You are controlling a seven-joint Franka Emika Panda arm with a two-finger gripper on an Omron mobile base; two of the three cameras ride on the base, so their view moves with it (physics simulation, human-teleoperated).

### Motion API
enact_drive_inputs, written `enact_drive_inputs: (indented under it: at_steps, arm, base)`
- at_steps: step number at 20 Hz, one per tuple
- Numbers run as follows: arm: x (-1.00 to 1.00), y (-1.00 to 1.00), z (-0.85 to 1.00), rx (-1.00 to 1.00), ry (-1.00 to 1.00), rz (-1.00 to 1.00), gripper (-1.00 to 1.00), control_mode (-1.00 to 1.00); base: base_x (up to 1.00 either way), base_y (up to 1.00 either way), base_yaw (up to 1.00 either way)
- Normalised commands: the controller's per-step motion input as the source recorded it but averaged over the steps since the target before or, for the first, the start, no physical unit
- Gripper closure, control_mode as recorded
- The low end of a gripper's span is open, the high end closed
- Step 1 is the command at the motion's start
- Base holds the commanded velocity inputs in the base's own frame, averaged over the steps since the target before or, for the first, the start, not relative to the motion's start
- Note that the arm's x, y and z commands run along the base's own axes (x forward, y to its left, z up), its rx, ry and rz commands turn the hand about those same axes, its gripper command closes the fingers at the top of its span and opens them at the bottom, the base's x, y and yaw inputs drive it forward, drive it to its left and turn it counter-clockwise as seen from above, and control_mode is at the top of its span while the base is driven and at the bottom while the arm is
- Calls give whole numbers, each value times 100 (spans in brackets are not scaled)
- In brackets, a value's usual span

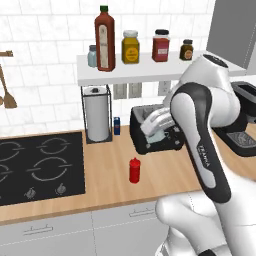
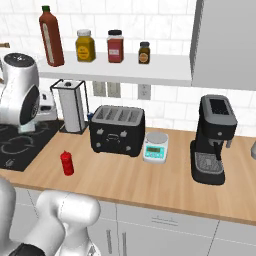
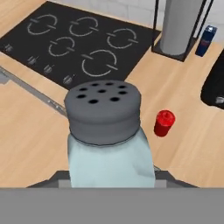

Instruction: Put the shaker and condiment bottle from the counter next to their counterparts in the cabinet.

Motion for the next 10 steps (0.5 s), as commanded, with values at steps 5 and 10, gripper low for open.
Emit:
enact_drive_inputs:
  at_steps: [5,10]
  arm:
    - [-16,68,24,-10,-6,-1,100,-100]
    - [-5,65,48,-14,-24,-22,100,-100]
  base:
    - [0,0,0]
    - [0,0,0]
